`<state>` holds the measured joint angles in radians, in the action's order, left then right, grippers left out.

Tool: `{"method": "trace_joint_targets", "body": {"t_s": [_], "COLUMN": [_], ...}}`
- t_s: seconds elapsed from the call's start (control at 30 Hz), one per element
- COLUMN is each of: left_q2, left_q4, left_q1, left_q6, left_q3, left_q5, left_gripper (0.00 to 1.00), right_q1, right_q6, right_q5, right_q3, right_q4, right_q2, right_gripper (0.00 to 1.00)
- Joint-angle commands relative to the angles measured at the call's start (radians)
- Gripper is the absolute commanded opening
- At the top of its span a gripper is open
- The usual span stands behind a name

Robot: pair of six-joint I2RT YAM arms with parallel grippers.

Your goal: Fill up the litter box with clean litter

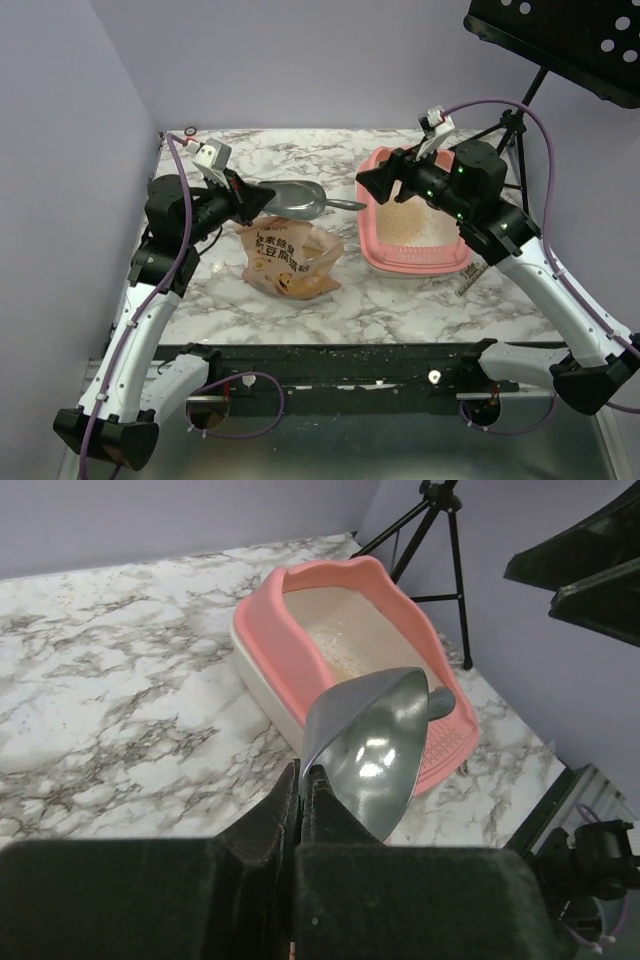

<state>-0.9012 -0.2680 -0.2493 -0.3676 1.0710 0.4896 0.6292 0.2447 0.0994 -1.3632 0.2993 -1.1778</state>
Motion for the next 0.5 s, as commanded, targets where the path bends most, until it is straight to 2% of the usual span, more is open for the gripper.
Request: {"method": "trace_joint_targets", "body": {"t_s": [0.0, 0.07, 0.17, 0.3, 0.47], "left_q2": [0.036, 0.035, 0.025, 0.019, 0.019], "left_q4": [0.295, 0.389, 0.479, 0.527, 0.561], "left_q1": [0.039, 0.042, 0.044, 0.045, 0.047], "left_q6": [-0.178, -0.252, -0.318, -0.352, -0.37], "left_q3": [-0.077, -0.121, -0.172, -0.207, -0.252], "left_q5": [0.165, 0.204, 0.231, 0.248, 0.248], "left_gripper": [0.0, 0.0, 0.0, 0.0, 0.0], "right_q1": [-0.121, -0.204, -0.266, -0.27, -0.275], "right_q6": [0.114, 0.207, 0.261, 0.286, 0.399], "right_q5": [0.356, 0.484, 0.612, 0.658, 0.729], "right_q3": [0.135, 0.266, 0.377, 0.458, 0.535], "right_q4": [-0.158, -0.323, -0.436, -0.524, -0.684], "right_q2": [0.027, 0.067, 0.101, 0.155, 0.184], "right_gripper": [0.73, 0.74, 0.74, 0.77, 0.78]}}
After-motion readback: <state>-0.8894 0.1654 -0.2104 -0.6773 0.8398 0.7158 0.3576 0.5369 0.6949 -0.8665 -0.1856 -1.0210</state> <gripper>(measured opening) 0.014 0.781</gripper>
